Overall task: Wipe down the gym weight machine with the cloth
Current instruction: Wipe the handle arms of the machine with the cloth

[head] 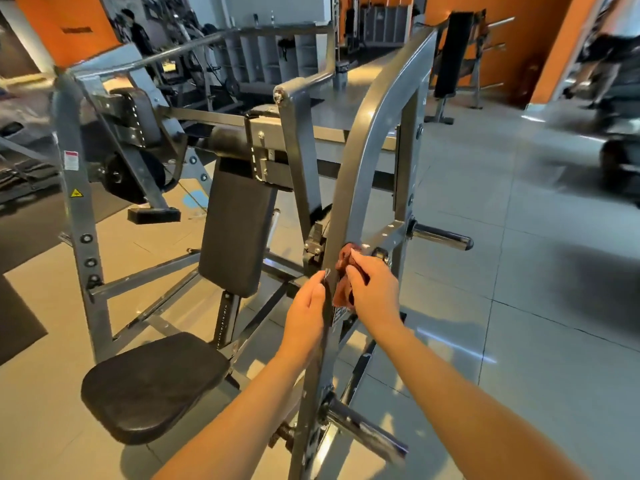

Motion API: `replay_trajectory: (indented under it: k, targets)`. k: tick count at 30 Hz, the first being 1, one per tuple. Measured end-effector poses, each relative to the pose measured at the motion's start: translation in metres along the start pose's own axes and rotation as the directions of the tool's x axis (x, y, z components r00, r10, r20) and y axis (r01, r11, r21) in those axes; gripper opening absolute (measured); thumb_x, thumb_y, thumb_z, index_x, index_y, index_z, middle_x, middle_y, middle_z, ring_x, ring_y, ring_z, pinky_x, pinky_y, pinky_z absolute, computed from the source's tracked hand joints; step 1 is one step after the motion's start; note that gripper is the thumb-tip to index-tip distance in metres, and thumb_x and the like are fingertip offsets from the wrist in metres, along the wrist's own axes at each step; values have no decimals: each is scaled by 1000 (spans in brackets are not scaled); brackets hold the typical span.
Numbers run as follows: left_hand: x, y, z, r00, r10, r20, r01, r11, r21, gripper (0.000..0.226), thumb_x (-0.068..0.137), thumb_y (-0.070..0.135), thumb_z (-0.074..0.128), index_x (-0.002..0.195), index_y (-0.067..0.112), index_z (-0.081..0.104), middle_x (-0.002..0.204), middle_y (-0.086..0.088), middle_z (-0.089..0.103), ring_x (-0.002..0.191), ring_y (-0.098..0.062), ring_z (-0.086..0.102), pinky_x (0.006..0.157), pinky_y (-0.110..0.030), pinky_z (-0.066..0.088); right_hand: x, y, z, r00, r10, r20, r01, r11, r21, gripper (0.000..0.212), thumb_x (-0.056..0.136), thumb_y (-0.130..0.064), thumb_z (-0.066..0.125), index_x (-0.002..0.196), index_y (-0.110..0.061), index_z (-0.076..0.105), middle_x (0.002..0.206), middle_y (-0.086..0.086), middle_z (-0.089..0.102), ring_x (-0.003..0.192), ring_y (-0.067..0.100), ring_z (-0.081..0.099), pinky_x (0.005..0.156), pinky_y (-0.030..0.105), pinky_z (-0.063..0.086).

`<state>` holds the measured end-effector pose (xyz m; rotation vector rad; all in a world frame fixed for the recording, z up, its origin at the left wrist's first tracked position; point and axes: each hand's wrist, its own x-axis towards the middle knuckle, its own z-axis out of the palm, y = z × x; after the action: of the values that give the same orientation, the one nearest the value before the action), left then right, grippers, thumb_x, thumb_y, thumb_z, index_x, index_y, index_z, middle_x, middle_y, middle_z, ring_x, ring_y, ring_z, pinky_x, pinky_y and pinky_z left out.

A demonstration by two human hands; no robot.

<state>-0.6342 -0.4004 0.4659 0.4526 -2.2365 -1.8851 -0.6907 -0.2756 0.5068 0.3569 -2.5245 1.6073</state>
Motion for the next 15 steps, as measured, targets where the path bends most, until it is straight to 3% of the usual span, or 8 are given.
replay_trajectory:
  k: [4,6,8,10,13,15]
  targets:
    - [-22,-7,-18,993,9,122,2,996,-86,37,109,37,40,145,43,43,140,15,55,124,-2,56,105,-31,49,-40,-2,20,999,31,15,-32,999,13,27,102,-20,59,127,-20,69,119,-1,58,98,-3,51,85,-3,35]
    - [-34,-11,-27,986,39,161,-18,992,-128,40,108,34,41,147,42,36,138,17,51,120,2,55,97,-23,51,-60,-5,35,992,129,18,-130,986,105,28,105,-24,53,128,-25,67,118,-3,61,104,-3,54,91,7,43]
    - [-39,-11,-35,984,58,169,-31,987,-159,42,109,29,42,148,43,35,138,17,49,119,2,54,99,-27,51,-77,-9,46,976,204,74,-216,952,216,28,106,-27,49,127,-31,67,120,-9,65,111,3,59,100,28,52]
    - [-36,-11,-42,988,52,144,-32,989,-142,39,109,24,44,137,51,42,131,21,53,116,3,55,102,-32,51,-83,-17,52,959,254,129,-278,929,244,28,106,-27,48,125,-34,68,122,-11,67,114,6,61,102,37,54]
    - [-24,-8,-50,992,97,85,-94,995,-43,37,106,21,49,131,47,55,126,23,60,117,1,58,104,-34,52,-74,-25,52,971,233,51,-238,962,132,25,105,-23,50,120,-30,69,117,-12,67,111,8,63,99,32,54]
    - [-13,-3,-54,982,186,29,-186,983,-3,38,105,16,49,134,40,57,131,16,60,120,1,56,105,-25,49,-59,-26,48,976,211,-50,-203,971,122,22,104,-22,53,120,-26,68,115,-10,66,108,6,62,96,28,54]
